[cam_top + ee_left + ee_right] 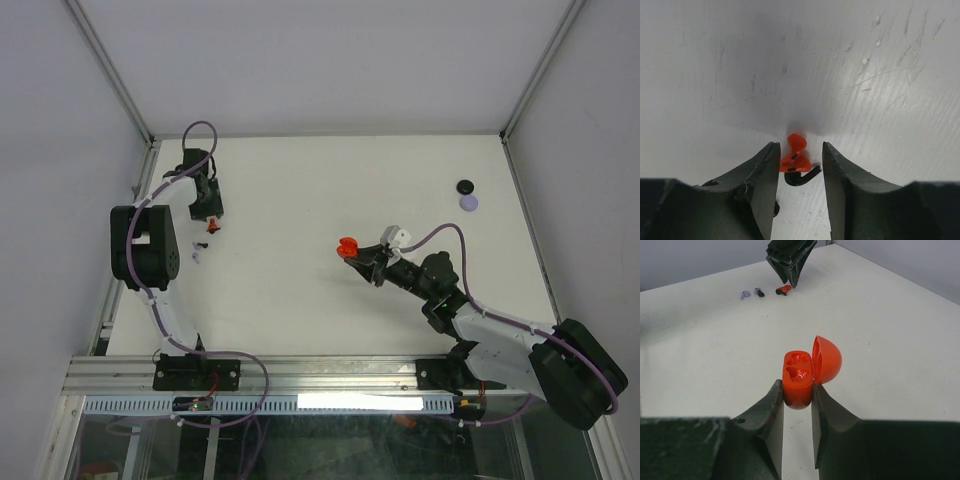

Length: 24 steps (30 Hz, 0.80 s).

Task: Insert the wireless bluetooth earbuds into the charging case
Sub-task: Pick up the earbud from the center of the board.

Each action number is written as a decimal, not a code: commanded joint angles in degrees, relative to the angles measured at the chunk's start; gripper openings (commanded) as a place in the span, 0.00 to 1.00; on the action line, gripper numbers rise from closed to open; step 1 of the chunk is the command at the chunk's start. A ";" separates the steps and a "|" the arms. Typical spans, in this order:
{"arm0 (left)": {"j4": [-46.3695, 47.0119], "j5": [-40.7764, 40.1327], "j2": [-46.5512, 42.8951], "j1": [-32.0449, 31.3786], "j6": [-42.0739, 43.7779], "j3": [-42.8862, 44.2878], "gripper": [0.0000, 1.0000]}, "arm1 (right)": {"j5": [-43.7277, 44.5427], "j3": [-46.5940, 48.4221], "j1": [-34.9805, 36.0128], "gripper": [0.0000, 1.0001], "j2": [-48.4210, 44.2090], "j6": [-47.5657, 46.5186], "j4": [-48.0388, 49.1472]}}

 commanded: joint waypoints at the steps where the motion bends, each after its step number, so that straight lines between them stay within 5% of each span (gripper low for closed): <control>1: -1.15 1.08 1.50 1.10 1.81 2.93 0.38 | 0.84 1.21 -0.19 0.00 -0.04 -1.06 2.53; 24: -4.43 -0.64 2.70 4.19 -0.42 3.28 0.14 | 0.74 1.24 -0.12 0.00 -1.51 -1.16 1.39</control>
